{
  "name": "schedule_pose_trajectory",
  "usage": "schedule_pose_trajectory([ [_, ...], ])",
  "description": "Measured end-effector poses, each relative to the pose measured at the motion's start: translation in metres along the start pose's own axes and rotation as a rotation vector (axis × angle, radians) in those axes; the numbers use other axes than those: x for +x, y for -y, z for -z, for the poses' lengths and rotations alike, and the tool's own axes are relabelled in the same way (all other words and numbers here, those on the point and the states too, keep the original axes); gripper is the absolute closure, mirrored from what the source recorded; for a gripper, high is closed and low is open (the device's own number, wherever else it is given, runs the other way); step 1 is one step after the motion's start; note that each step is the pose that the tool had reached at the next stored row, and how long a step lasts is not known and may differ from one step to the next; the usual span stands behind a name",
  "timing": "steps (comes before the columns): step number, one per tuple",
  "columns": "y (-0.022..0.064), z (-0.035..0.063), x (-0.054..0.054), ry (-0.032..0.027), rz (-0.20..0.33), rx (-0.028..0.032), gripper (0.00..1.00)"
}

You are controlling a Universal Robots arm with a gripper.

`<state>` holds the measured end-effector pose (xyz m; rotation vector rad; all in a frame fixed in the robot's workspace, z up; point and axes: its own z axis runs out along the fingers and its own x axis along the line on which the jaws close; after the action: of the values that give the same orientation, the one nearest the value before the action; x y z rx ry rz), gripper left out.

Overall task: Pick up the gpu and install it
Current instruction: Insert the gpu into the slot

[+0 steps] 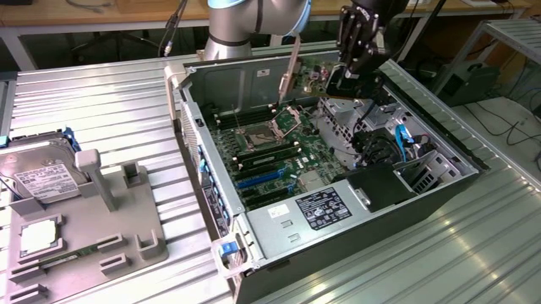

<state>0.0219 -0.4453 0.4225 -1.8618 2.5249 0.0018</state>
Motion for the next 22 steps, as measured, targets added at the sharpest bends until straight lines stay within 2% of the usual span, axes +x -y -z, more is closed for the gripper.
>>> schedule_pose_trajectory([
  [10, 0.0, 0.0, 0.0, 0.0003, 0.154, -0.0007, 0.72],
  [12, -0.0001, -0.0002, 0.0001, 0.0009, 0.161, 0.0004, 0.72],
  [13, -0.0004, -0.0005, 0.0002, 0.0025, 0.161, 0.0062, 0.72],
  [14, -0.0007, -0.0007, 0.0003, 0.0045, 0.163, 0.0145, 0.72],
  [16, -0.0011, -0.0011, 0.0004, 0.0091, 0.164, 0.0341, 0.72],
  [17, -0.0017, -0.0013, 0.0006, 0.0147, 0.164, 0.0403, 0.72],
  [19, -0.0031, -0.0015, 0.001, 0.0459, 0.164, 0.034, 0.72],
  [21, -0.0037, -0.0017, 0.0012, 0.0708, 0.165, 0.0284, 0.72],
  [22, -0.0038, -0.0019, 0.0012, 0.0772, 0.167, 0.027, 0.72],
])
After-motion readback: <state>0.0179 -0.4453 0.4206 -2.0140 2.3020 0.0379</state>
